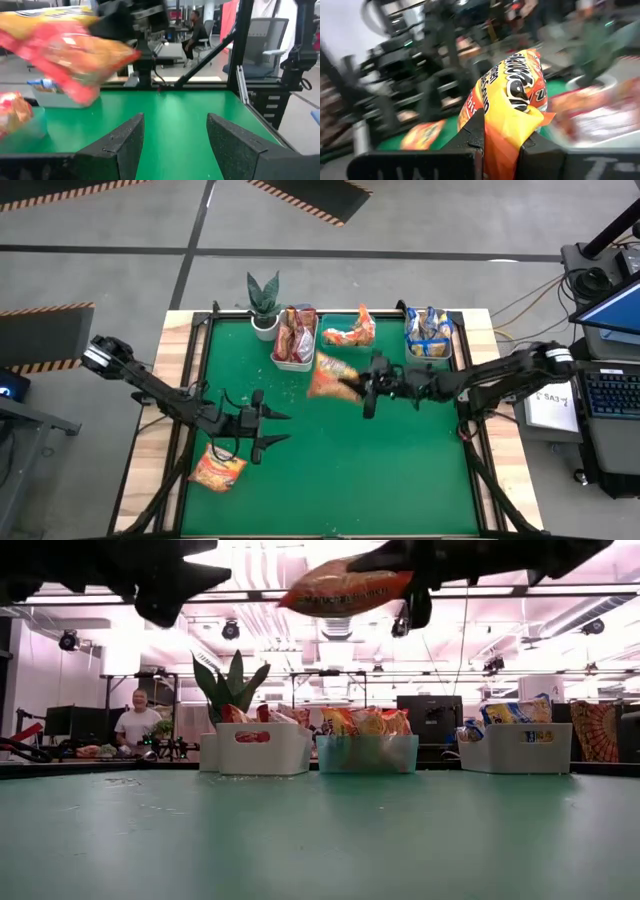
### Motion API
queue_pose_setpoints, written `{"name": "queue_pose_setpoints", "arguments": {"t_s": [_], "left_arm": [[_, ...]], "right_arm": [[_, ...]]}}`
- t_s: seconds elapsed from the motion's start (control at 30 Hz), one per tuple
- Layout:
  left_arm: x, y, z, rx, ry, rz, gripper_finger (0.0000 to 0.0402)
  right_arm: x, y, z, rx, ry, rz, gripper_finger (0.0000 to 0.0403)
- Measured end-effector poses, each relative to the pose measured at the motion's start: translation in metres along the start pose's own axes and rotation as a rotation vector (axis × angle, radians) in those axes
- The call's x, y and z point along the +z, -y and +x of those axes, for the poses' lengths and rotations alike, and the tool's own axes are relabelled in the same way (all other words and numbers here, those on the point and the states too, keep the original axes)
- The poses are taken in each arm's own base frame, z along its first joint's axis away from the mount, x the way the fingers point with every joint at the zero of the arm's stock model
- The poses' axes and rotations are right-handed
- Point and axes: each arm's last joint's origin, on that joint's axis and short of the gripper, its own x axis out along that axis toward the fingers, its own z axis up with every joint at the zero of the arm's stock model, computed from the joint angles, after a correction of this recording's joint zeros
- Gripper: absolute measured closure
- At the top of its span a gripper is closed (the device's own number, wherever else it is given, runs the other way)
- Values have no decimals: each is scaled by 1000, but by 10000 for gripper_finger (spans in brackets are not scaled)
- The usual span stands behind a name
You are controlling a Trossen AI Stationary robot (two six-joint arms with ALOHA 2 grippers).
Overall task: Sort Maruchan noodles
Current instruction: Put the orange noodle pack into the green bin
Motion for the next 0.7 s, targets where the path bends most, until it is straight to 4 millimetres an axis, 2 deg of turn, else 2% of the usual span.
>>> {"name": "queue_pose_setpoints", "arguments": {"t_s": [0.2,0.4,0.5,0.7], "left_arm": [[11,-3,-5,32,47,20,203],[23,-10,-11,139,89,92,203],[30,-14,-15,181,114,142,203],[41,-22,-23,259,131,236,203]], "right_arm": [[36,38,-11,-189,36,-84,381],[63,82,-4,-394,41,-290,381],[62,110,1,-482,-19,-423,381],[49,161,16,-509,-214,-691,381]]}}
